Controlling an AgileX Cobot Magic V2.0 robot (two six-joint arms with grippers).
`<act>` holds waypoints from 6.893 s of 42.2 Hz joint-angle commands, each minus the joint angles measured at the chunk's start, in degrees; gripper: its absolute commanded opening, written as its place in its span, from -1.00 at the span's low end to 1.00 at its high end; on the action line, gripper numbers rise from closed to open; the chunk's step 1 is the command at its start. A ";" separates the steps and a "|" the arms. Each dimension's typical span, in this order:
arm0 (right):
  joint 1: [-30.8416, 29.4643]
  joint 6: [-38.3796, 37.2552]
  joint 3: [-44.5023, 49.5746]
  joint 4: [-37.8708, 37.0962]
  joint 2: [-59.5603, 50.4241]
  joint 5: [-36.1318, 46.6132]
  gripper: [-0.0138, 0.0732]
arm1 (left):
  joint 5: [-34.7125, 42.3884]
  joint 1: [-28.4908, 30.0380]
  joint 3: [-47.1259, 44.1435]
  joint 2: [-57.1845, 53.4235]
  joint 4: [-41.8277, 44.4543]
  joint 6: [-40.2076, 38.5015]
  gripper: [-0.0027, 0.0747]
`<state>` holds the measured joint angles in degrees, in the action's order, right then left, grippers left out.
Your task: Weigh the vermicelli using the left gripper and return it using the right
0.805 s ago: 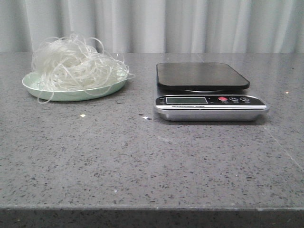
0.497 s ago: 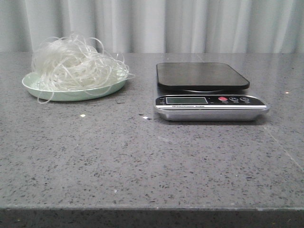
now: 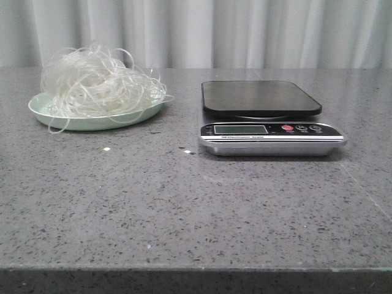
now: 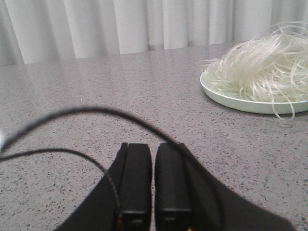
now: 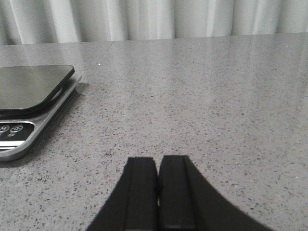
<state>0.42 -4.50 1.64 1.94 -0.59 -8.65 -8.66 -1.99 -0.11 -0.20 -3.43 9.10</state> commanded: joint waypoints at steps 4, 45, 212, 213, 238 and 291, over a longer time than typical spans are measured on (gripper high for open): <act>-0.17 -0.08 -0.49 -0.11 -0.94 4.61 -0.33 | 4.71 0.12 -0.43 -1.23 0.26 -0.61 -0.56; -0.17 -0.08 -0.49 -0.11 -0.94 4.61 -0.33 | 26.56 0.12 16.62 3.38 -8.59 -0.61 -0.56; -0.17 -0.08 -0.49 -0.11 -0.94 4.33 -0.33 | -30.79 -32.61 104.04 99.28 -37.70 65.57 -0.56; -0.17 -0.08 -0.49 -0.11 -0.94 4.33 -0.33 | -30.79 -32.61 104.04 99.81 -37.58 65.44 -0.56; -0.17 -0.08 -0.49 -0.11 -0.94 4.33 -0.33 | -36.30 -32.61 103.59 107.41 -30.50 60.91 -0.56; -0.17 -0.08 -0.49 -0.11 -0.94 4.33 -0.33 | -63.65 -16.29 117.12 102.69 -20.77 20.59 -0.45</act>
<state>0.42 -4.50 1.64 1.94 -0.59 -8.65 -71.37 -20.19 115.17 106.75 -23.05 34.86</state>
